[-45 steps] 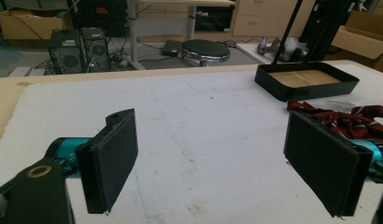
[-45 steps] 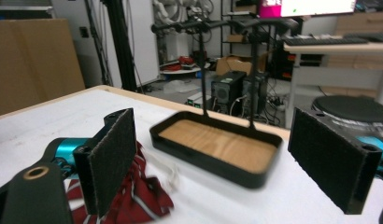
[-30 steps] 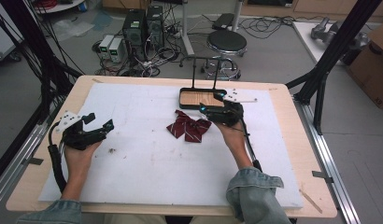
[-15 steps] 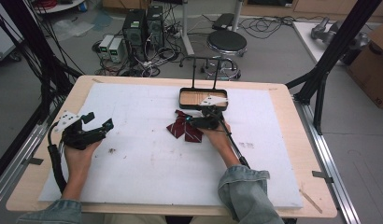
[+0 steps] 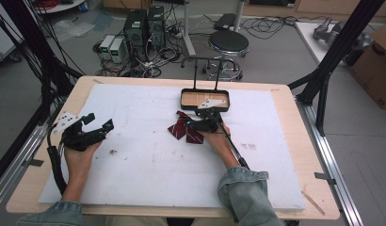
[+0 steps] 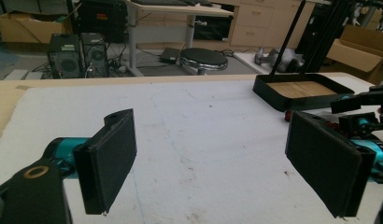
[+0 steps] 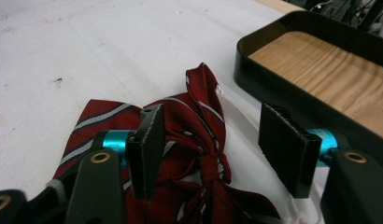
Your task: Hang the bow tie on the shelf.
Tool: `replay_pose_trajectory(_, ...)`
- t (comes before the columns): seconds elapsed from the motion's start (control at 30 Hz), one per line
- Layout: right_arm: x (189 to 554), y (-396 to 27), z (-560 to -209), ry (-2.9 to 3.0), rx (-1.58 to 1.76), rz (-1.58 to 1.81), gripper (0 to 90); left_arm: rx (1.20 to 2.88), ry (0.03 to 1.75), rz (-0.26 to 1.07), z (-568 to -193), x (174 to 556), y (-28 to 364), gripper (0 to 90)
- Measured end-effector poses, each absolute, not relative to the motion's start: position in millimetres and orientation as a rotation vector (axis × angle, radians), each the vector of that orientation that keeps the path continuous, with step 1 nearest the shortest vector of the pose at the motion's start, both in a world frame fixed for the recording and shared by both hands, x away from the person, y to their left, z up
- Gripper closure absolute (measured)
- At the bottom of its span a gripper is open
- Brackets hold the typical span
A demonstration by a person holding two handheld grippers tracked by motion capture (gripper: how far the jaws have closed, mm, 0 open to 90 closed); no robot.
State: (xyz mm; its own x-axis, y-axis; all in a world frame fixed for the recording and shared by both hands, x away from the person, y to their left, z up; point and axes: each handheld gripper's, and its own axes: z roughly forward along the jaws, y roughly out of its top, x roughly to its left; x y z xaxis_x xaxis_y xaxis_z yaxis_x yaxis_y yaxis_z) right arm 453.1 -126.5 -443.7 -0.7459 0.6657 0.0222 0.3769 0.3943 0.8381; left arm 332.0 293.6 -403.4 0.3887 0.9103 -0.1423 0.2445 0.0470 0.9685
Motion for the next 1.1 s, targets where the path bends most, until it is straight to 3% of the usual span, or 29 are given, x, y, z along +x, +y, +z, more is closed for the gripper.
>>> replay_pose_trajectory(0.63,456,-121,-450,2.416,0.894,1.176,56.7,1.469,1.085,0.705,-403,332,293,17.3)
replay_pose_trajectory(0.77,458,-117,-451,2.452,0.908,1.146,63.2,1.470,1.087,0.706,-404,332,293,17.3)
replay_pose_trajectory(0.87,457,-116,-450,2.468,0.899,1.153,73.7,1.469,1.090,0.703,-404,332,294,17.4)
replay_pose_trajectory(1.1,453,-115,-443,2.461,0.871,1.147,75.4,1.468,1.091,0.706,-404,331,294,17.6)
